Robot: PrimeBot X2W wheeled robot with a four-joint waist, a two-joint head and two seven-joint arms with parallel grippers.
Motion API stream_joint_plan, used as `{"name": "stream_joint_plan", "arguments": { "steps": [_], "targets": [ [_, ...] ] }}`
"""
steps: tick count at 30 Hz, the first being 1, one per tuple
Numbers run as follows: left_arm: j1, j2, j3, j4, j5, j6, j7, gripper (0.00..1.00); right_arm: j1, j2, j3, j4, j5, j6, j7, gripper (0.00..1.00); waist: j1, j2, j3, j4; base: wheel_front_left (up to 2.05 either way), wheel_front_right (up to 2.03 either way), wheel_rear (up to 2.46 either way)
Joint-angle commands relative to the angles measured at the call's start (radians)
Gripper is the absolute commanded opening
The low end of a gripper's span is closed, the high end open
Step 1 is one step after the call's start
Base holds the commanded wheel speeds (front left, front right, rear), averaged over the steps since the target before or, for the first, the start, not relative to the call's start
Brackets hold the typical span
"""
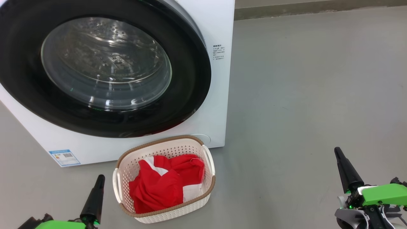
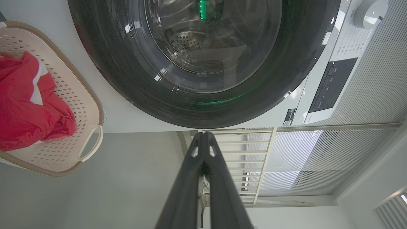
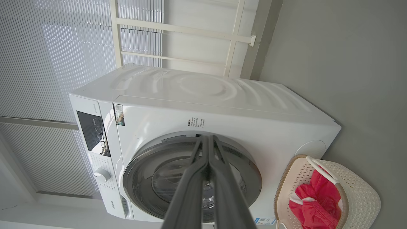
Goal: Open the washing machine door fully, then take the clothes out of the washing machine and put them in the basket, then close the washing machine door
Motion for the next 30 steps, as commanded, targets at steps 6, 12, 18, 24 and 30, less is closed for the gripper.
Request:
{"name": "stream_joint_plan", "arguments": {
  "steps": [6, 12, 18, 24, 30],
  "targets": [
    [-0.039, 0.008, 0.035, -0.021, -0.007, -0.007, 0.004, 0.00, -0.040, -0.005, 0.011, -0.025, 0.001, -0.001, 0.005, 0.00, -0.0001, 0.0000, 0.000, 0.000, 0.00, 0.00, 0.00],
    [-0.039, 0.008, 0.035, -0.021, -0.007, -0.007, 0.003, 0.00, -0.040, -0.004, 0.011, -0.025, 0.000, -0.001, 0.005, 0.00, -0.0001, 0.0000, 0.000, 0.000, 0.00, 0.00, 0.00],
    [-0.039, 0.008, 0.035, -0.021, -0.007, -0.007, 0.003, 0.00, -0.040, -0.004, 0.011, -0.025, 0.000, -0.001, 0.005, 0.00, -0.0001, 0.0000, 0.000, 0.000, 0.00, 0.00, 0.00],
    [-0.039, 0.008, 0.035, -0.021, -0.007, -0.007, 0.003, 0.00, -0.040, -0.004, 0.011, -0.025, 0.000, -0.001, 0.006, 0.00, -0.0001, 0.0000, 0.000, 0.000, 0.00, 0.00, 0.00],
    [-0.039, 0.008, 0.035, -0.021, -0.007, -0.007, 0.003, 0.00, -0.040, -0.004, 0.011, -0.025, 0.000, -0.001, 0.006, 0.00, -0.0001, 0.0000, 0.000, 0.000, 0.00, 0.00, 0.00]
  ]
}}
